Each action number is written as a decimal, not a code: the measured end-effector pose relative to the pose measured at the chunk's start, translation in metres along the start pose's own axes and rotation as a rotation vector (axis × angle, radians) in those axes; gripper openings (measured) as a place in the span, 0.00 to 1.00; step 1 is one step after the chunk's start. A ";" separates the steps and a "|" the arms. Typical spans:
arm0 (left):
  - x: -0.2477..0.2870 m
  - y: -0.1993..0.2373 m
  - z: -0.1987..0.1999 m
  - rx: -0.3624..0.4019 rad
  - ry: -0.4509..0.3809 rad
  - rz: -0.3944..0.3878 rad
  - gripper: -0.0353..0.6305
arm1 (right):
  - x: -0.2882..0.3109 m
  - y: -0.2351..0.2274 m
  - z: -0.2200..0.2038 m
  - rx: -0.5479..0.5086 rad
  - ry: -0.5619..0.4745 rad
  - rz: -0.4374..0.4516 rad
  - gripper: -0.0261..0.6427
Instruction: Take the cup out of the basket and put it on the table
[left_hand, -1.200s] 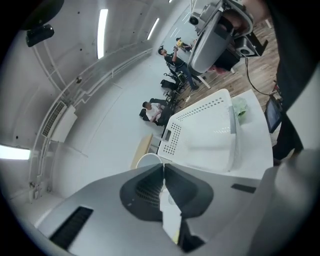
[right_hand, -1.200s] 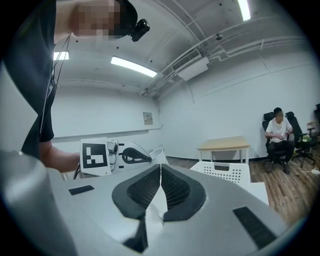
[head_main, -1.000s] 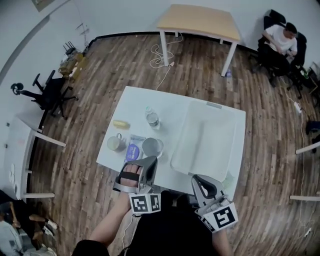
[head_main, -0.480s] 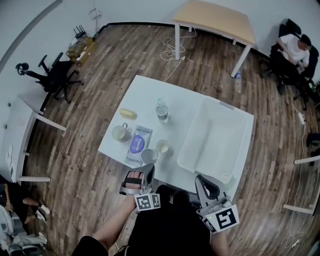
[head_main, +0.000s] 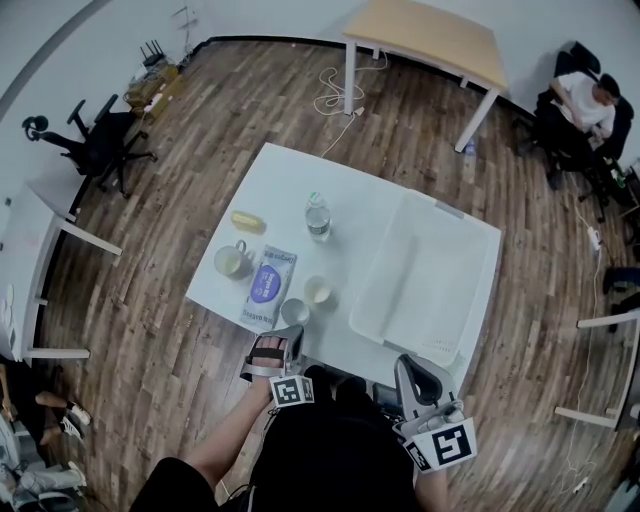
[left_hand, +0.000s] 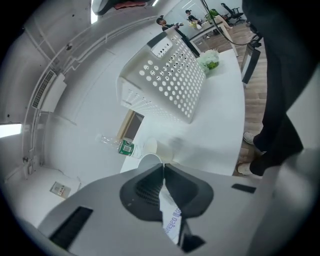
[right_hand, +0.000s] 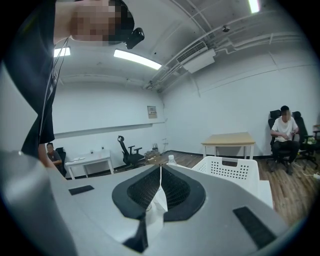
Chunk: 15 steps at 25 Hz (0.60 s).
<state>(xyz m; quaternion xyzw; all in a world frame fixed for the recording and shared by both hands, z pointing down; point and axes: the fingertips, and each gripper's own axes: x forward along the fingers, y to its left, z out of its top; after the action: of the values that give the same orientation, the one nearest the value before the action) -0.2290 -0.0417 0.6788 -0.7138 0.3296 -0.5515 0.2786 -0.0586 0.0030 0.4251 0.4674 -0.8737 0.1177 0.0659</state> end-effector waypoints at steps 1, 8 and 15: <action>0.002 0.001 0.000 -0.003 -0.006 -0.001 0.08 | 0.000 0.000 0.000 0.000 0.000 -0.005 0.08; 0.012 -0.001 0.002 0.012 -0.003 -0.017 0.09 | -0.003 -0.003 -0.003 0.012 0.004 -0.024 0.08; 0.009 -0.004 0.003 -0.012 -0.017 -0.053 0.22 | -0.004 -0.005 -0.002 0.019 -0.006 -0.027 0.08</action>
<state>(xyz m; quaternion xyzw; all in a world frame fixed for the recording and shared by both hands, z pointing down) -0.2237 -0.0458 0.6869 -0.7286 0.3114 -0.5508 0.2622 -0.0524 0.0043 0.4267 0.4803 -0.8663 0.1233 0.0603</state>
